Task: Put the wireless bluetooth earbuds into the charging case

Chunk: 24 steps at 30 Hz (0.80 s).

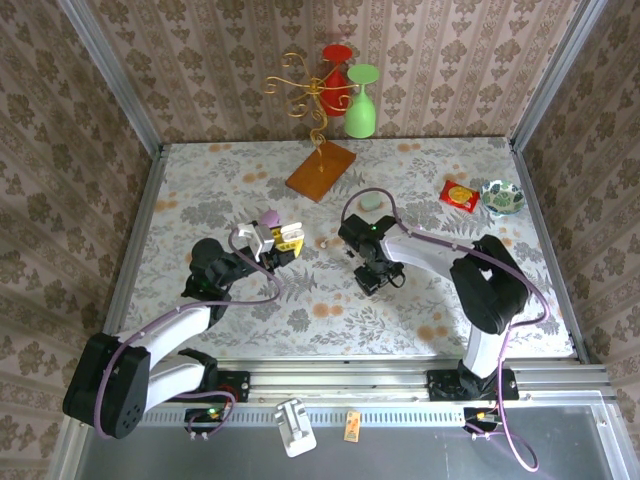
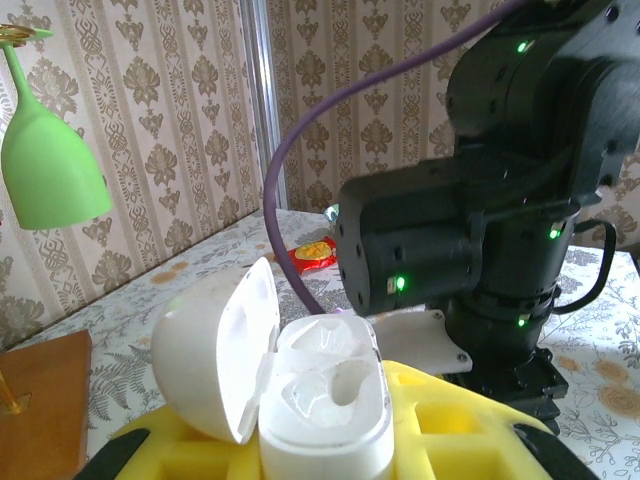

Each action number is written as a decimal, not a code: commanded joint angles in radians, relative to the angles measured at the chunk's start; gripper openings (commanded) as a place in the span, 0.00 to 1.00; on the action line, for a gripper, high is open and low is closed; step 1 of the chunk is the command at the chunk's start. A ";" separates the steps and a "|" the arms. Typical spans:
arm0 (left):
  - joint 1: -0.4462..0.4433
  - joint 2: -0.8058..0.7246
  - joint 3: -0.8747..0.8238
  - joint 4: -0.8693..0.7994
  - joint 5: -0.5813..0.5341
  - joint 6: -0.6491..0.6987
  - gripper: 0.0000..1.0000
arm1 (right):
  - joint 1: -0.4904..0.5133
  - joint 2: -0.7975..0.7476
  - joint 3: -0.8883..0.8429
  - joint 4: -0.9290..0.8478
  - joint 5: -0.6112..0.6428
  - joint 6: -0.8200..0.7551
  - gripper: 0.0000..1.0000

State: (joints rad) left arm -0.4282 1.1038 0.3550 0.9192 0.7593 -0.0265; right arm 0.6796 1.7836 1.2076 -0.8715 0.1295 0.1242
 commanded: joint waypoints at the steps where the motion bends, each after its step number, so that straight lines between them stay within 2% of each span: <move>1: 0.006 -0.029 0.015 0.005 0.009 0.003 0.00 | 0.001 -0.022 0.036 -0.014 -0.038 0.046 0.58; 4: 0.007 -0.031 0.009 0.001 0.005 0.019 0.00 | 0.001 0.022 0.076 -0.055 -0.038 0.035 0.61; 14: 0.008 -0.071 0.003 -0.036 -0.008 0.056 0.00 | 0.019 0.239 0.280 -0.272 -0.014 0.028 0.48; 24: 0.008 -0.056 0.007 -0.032 0.011 0.056 0.00 | 0.058 0.391 0.419 -0.383 0.038 0.006 0.45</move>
State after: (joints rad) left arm -0.4282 1.0481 0.3550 0.8799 0.7586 0.0093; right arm 0.7296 2.1391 1.5864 -1.1618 0.1280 0.1352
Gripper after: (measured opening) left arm 0.224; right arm 0.452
